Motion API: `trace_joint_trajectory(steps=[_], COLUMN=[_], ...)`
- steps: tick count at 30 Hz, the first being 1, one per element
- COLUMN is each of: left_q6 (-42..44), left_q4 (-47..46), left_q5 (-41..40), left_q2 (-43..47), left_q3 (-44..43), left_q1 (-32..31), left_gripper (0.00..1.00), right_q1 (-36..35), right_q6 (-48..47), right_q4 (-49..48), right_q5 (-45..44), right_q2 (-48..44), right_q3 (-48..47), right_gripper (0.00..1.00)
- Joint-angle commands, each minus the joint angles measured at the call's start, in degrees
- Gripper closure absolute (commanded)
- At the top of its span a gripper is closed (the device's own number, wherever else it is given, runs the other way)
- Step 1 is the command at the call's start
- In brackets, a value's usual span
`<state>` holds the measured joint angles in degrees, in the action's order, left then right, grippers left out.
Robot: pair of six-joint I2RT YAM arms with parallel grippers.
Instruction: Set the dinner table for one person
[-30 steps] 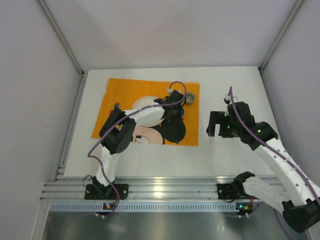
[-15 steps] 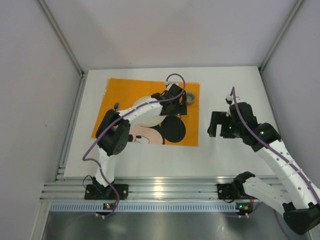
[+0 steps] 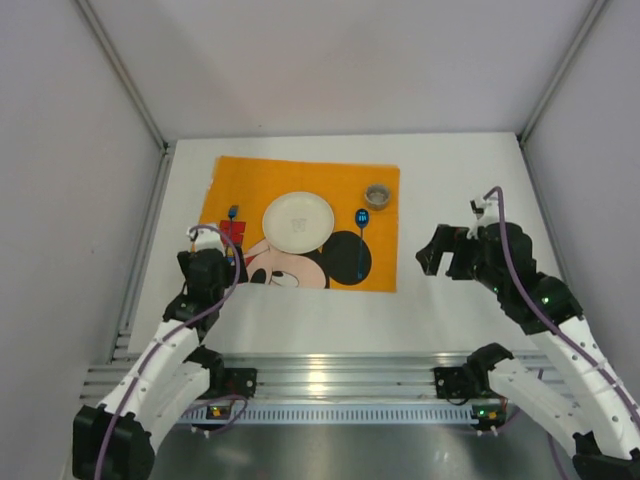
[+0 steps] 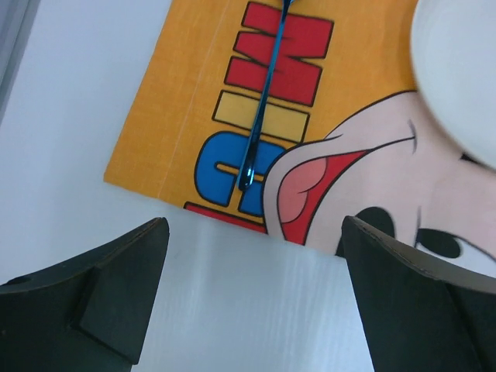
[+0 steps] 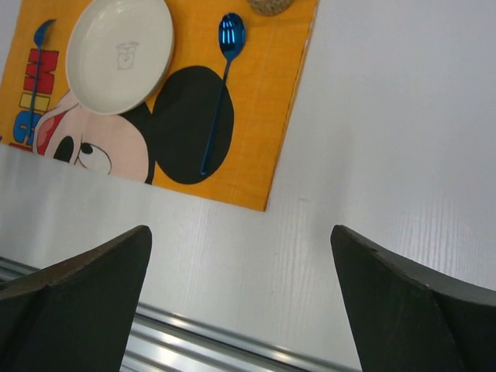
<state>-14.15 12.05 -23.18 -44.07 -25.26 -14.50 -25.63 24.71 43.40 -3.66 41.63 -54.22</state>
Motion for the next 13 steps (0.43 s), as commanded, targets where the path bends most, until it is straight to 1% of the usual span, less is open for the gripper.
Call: trace_joint_trajectory(steps=[1, 3, 6, 8, 12, 13], left_q6=[7.47, 4.76, 3.87, 3.61, 3.17, 3.86], left_q4=[-17.31, -18.91, -20.75, -24.78, -32.34, -33.23], left_q5=[1.12, -0.2, 4.79, 4.02, 5.86, 6.39], left_q2=[3.38, 3.12, -1.7, -6.01, -11.11, -12.25], left_q3=[5.38, 7.06, 8.46, 9.79, 10.93, 11.02], left_q1=[1.23, 2.98, 5.09, 5.62, 7.55, 7.73], left_gripper=[0.02, 0.02, 0.02, 0.02, 0.02, 0.02], right_q1=[0.67, 0.67, 0.67, 0.58, 0.58, 0.67], right_q6=[2.71, 3.24, 3.24, 2.98, 1.22, 1.39], right_q4=[-2.53, -3.06, -2.88, -2.53, -2.35, -2.09], right_q5=[1.9, 2.52, 2.69, 1.99, 1.73, -0.19], right_q2=[-6.19, -9.1, -10.25, -10.25, -9.2, -9.02], right_q3=[5.34, 7.1, 7.11, 6.76, 4.83, 4.56], right_gripper=[0.0, 0.0, 0.0, 0.0, 0.0, 0.0])
